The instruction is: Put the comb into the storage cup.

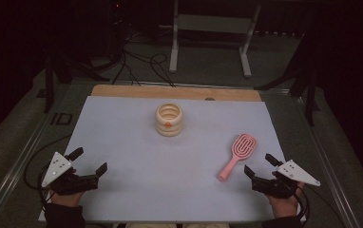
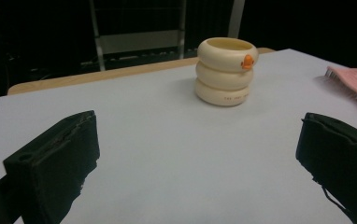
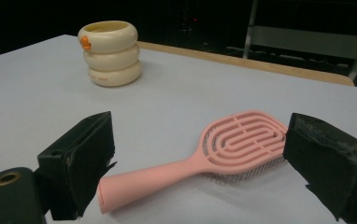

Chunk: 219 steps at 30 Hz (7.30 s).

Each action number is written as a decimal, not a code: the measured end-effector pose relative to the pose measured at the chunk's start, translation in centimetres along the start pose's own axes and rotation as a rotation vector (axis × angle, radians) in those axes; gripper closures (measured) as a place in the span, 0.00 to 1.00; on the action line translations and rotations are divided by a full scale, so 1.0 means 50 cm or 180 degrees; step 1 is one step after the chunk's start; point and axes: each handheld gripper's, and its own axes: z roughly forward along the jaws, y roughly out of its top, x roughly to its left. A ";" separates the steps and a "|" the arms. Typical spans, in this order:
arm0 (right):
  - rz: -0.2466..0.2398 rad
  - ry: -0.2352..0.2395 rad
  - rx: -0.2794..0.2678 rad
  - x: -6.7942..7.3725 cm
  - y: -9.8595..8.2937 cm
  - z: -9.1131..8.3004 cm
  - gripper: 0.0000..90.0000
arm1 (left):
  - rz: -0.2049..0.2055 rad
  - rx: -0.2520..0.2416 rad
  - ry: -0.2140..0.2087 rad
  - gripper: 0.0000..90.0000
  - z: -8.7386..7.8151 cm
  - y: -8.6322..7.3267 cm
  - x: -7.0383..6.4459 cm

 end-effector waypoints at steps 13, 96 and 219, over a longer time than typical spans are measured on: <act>0.0065 0.0130 0.0063 0.017 0.011 0.016 0.10 | 0.0007 0.0050 0.0054 0.01 0.008 -0.010 -0.003; -0.0113 0.0440 0.1477 0.104 -0.029 0.195 1.00 | 0.0193 0.0132 0.0172 0.01 0.027 -0.032 -0.024; -0.0187 0.0334 0.0318 0.001 0.069 0.019 0.09 | 0.0058 0.0150 -0.0035 0.01 0.026 -0.028 -0.028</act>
